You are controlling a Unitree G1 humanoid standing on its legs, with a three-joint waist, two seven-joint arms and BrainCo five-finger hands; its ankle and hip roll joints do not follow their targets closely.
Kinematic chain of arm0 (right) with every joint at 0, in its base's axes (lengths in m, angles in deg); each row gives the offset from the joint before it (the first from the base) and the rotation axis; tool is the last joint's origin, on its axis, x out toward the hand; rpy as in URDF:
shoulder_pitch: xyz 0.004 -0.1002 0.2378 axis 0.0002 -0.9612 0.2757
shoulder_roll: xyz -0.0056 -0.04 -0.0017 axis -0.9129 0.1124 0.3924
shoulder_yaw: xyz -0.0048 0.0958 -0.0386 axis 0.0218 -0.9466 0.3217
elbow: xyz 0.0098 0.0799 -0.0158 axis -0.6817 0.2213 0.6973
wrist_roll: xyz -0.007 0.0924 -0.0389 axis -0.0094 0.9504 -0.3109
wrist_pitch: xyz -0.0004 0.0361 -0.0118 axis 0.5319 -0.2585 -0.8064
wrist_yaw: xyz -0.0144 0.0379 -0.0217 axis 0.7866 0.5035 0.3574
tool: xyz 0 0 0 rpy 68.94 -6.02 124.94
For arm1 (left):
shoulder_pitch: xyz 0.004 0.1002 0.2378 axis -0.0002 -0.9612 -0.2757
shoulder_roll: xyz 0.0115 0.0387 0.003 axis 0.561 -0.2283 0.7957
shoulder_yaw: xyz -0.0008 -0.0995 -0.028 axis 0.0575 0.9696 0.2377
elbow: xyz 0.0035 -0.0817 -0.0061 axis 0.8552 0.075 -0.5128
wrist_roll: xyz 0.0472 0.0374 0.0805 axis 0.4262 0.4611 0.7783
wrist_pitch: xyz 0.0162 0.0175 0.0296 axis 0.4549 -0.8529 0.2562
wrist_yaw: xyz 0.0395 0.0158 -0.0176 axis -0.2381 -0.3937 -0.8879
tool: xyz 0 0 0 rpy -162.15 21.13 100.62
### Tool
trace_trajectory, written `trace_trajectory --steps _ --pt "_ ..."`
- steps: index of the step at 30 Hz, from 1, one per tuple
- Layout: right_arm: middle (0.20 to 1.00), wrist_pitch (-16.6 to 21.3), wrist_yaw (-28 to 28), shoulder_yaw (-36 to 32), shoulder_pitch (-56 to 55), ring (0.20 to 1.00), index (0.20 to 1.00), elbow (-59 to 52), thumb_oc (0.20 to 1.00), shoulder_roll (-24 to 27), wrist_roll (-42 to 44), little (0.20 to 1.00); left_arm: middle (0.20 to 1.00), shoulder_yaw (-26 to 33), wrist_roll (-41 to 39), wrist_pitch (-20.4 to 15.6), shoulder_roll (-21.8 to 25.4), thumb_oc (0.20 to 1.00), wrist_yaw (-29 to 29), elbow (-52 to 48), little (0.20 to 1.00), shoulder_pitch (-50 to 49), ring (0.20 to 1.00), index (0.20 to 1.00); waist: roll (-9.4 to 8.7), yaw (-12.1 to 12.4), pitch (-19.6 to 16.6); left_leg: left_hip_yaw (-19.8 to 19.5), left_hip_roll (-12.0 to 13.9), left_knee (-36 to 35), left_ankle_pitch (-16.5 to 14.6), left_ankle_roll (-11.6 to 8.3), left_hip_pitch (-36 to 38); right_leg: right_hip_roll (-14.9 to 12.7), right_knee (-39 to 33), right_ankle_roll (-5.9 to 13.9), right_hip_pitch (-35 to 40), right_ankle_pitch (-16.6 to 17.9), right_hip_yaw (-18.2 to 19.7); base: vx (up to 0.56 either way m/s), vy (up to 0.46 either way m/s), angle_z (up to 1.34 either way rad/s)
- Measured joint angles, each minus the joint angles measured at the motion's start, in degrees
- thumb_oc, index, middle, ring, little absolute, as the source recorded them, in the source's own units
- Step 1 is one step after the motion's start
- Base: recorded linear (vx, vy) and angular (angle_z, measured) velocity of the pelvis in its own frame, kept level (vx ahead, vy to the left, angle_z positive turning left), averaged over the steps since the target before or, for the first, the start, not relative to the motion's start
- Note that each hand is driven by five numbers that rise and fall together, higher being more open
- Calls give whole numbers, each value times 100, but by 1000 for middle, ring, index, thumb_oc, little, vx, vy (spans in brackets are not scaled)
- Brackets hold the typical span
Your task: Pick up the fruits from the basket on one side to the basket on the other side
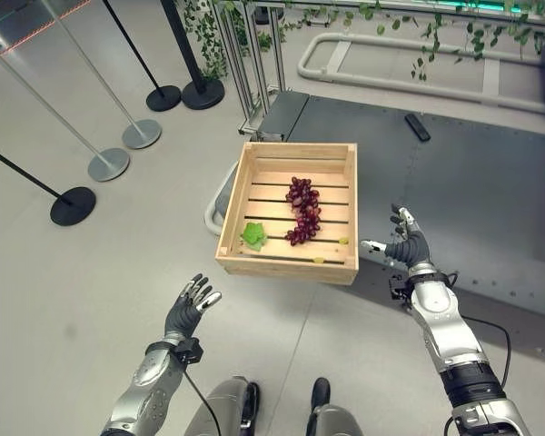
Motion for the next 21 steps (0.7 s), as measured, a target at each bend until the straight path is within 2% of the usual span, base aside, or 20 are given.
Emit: trace_trajectory --steps 2,4,5,6,7,8,9,12,15,21 --pt "1000 0 -10 -9 3 1000 1000 45 1000 164 25 1000 1000 -14 -2 4 8 1000 8 12 1000 -2 1000 1000 -17 54 37 44 162 -346 102 115 -4 13 -109 9 184 3 -15 137 51 -1" --pt "1000 1 -11 -12 38 1000 1000 37 1000 292 55 1000 1000 -39 -1 5 5 1000 9 16 1000 -32 1000 1000 -13 53 36 207 197 -288 119 133 -12 -37 -206 111 295 1 -40 140 107 -14" --pt "1000 2 -12 -22 41 1000 1000 -31 1000 413 57 1000 1000 -34 0 7 4 1000 11 28 1000 -35 1000 1000 63 33 19 453 213 -270 173 195 87 -41 -261 333 351 -30 -64 136 117 -18" --pt "1000 -22 -4 -58 34 1000 1000 -92 1000 436 53 1000 1000 -38 0 7 6 1000 9 28 1000 -32 1000 1000 107 -1 29 471 213 -270 178 207 194 -25 -308 388 400 -33 -44 217 207 -28" --pt "1000 -32 3 -67 17 1000 1000 -284 1000 448 53 1000 1000 -31 0 10 -7 1000 6 10 1000 -100 1000 1000 260 -18 -23 396 195 -601 562 285 421 51 -293 560 381 -71 59 85 89 -24" --pt "1000 -24 12 -111 -28 1000 1000 -379 1000 396 56 1000 1000 -30 -1 23 44 1000 13 5 1000 -62 1000 1000 166 -40 10 461 150 -674 609 340 447 -32 -300 629 372 -62 108 106 163 -9" --pt "1000 -21 35 -123 -105 1000 1000 -524 1000 404 54 1000 1000 -33 0 24 72 1000 15 -10 1000 -25 1000 1000 85 -52 -9 520 -68 -884 773 496 458 -213 -332 750 302 -85 113 26 75 12" --pt "1000 -22 99 -50 32 1000 1000 -532 1000 404 53 1000 1000 -27 10 11 120 1000 53 -130 1000 133 1000 1000 65 14 4 542 -349 -1085 867 627 367 -472 -430 941 163 -49 197 57 110 15" --pt "1000 -47 132 198 161 1000 1000 -516 1000 354 51 1000 1000 -9 14 4 262 1000 145 -147 1000 214 1000 1000 -73 244 85 583 -398 -1188 882 649 332 -525 -599 1004 159 9 223 37 92 3" --pt "1000 -107 138 584 943 1000 1000 -505 1000 273 40 1000 1000 -33 15 3 290 1000 189 -146 1000 123 1000 1000 -347 252 223 658 -326 -1242 881 642 182 -476 -656 965 -25 40 258 -5 90 -8"
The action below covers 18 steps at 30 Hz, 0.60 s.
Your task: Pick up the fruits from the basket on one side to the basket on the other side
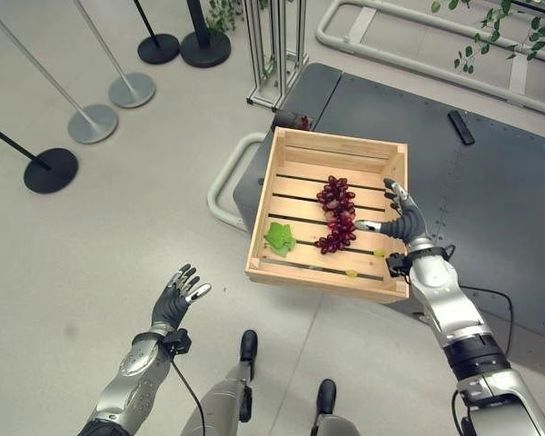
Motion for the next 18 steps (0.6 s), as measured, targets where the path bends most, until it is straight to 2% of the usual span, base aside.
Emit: trace_trajectory --steps 4,7,13,18 --pt "1000 -12 -8 258 507 1000 1000 282 1000 8 5 1000 1000 -3 -1 -4 -27 1000 48 -2 1000 140 1000 1000 -149 22 67 10 -4 -12 1 0 -127 1 -32 -5 -123 4 -4 -10 57 0" --pt "1000 -9 -10 290 578 1000 1000 325 1000 -6 10 1000 1000 -2 -1 -15 -21 1000 89 -14 1000 242 1000 1000 -175 118 81 8 3 -11 0 -2 -213 9 -50 -6 -196 4 -8 -14 67 2" --pt "1000 -93 -30 504 768 1000 1000 1312 1000 -203 80 1000 1000 -87 -8 -67 -8 1000 180 -39 1000 246 1000 1000 -245 306 114 -10 -13 -7 0 -1 -365 10 -78 -8 -312 9 -17 3 56 2" --pt "1000 -115 -342 415 824 1000 1000 2308 1000 -664 363 1000 1000 -122 -20 -83 -3 1000 251 -59 1000 240 1000 1000 -263 422 128 -15 -20 -4 0 -1 -465 6 -77 -7 -409 10 -20 14 56 1"
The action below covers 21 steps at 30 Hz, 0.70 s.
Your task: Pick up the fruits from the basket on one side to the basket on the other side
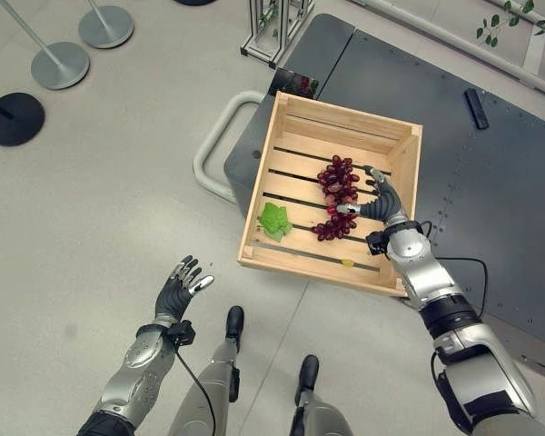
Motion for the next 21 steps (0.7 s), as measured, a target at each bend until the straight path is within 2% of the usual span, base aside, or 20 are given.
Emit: trace_trajectory --steps 1,5,10,14,21 --pt "1000 14 -109 -100 2 1000 1000 338 1000 -223 73 1000 1000 -3 -1 0 0 1000 13 -1 1000 3 1000 1000 -5 24 3 -2 -7 0 0 0 -7 -5 -3 0 -4 -1 -1 0 0 0" --pt "1000 6 -295 -162 21 1000 1000 859 1000 -549 280 1000 1000 -49 -5 -5 6 1000 86 -14 1000 24 1000 1000 5 32 10 -20 -21 7 0 1 -106 -6 -4 1 -91 0 -6 9 26 1" --pt "1000 33 -493 -181 70 1000 1000 1303 1000 -739 331 1000 1000 -155 -155 -16 3 1000 151 -17 1000 130 1000 1000 31 45 26 -47 -25 65 0 2 -224 -4 3 1 -181 0 -16 9 17 2" --pt "1000 44 -651 -252 190 1000 1000 1828 1000 -852 450 1000 1000 -337 -158 -35 6 1000 231 -18 1000 250 1000 1000 130 60 88 -105 -36 68 0 2 -256 -4 3 4 -195 0 -48 4 10 3" --pt "1000 167 -851 -591 446 1000 1000 2344 1000 -984 998 1000 1000 -495 -219 -42 -5 1000 298 -10 1000 310 1000 1000 205 85 129 -123 -45 92 1 3 -443 -2 1 4 -347 0 -87 4 1 1"
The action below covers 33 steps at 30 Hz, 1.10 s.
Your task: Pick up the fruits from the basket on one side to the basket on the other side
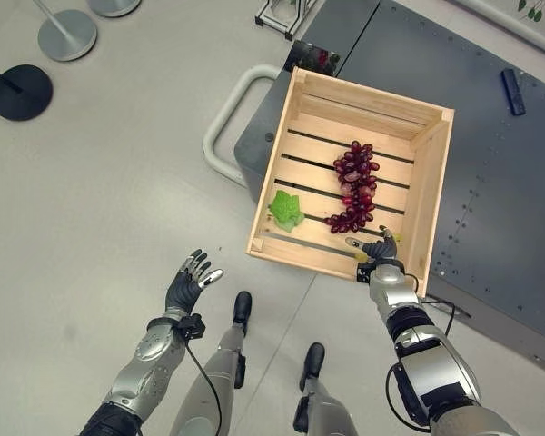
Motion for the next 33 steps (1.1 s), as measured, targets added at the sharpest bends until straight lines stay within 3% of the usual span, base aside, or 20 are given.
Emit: trace_trajectory --steps 7,13,15,17,21,26,33 --pt "1000 104 -75 -37 430 1000 1000 205 1000 -19 603 1000 1000 -145 -8 0 -14 1000 33 26 1000 200 1000 1000 15 113 6 -8 -10 0 0 0 -66 -4 -10 1 -60 -2 -15 0 0 0" --pt "1000 117 -132 299 551 1000 1000 28 1000 12 435 1000 1000 -267 -142 -12 1 1000 46 41 1000 315 1000 1000 15 101 6 -20 -10 9 0 0 -79 -1 -4 1 -66 -1 -36 0 0 0" --pt "1000 33 -189 624 395 1000 1000 -459 1000 168 -104 1000 1000 -268 -166 -42 -2 1000 67 41 1000 329 1000 1000 12 77 5 -31 -6 12 0 0 -106 13 -5 1 -86 -1 -44 1 -20 2" --pt "1000 -50 -97 1029 -15 1000 1000 -1602 1000 634 -1135 1000 1000 -227 -159 -98 -14 1000 123 20 1000 339 1000 1000 8 91 7 -54 -11 22 0 0 -154 33 -5 1 -112 -1 -62 15 -58 5" --pt "1000 -219 153 1121 -273 1000 1000 -2648 1000 1551 -2611 1000 1000 -33 -105 -125 -4 1000 184 13 1000 341 1000 1000 -10 -46 14 -143 -16 58 1 1 -195 53 -1 1 -98 -1 -75 -7 -40 8" --pt "1000 -371 319 736 -398 1000 1000 -2766 1000 2104 -2950 1000 1000 48 -106 -172 16 1000 190 10 1000 263 1000 1000 -120 -105 29 -173 3 104 4 -2 -192 78 -1 0 -53 -1 -75 -13 -23 3" --pt "1000 -400 410 839 -138 1000 1000 -1882 1000 2006 -2827 1000 1000 -2 -109 -172 44 1000 113 14 1000 249 1000 1000 -172 -156 29 -179 14 138 18 7 -188 84 63 0 -59 -1 -75 0 0 0"
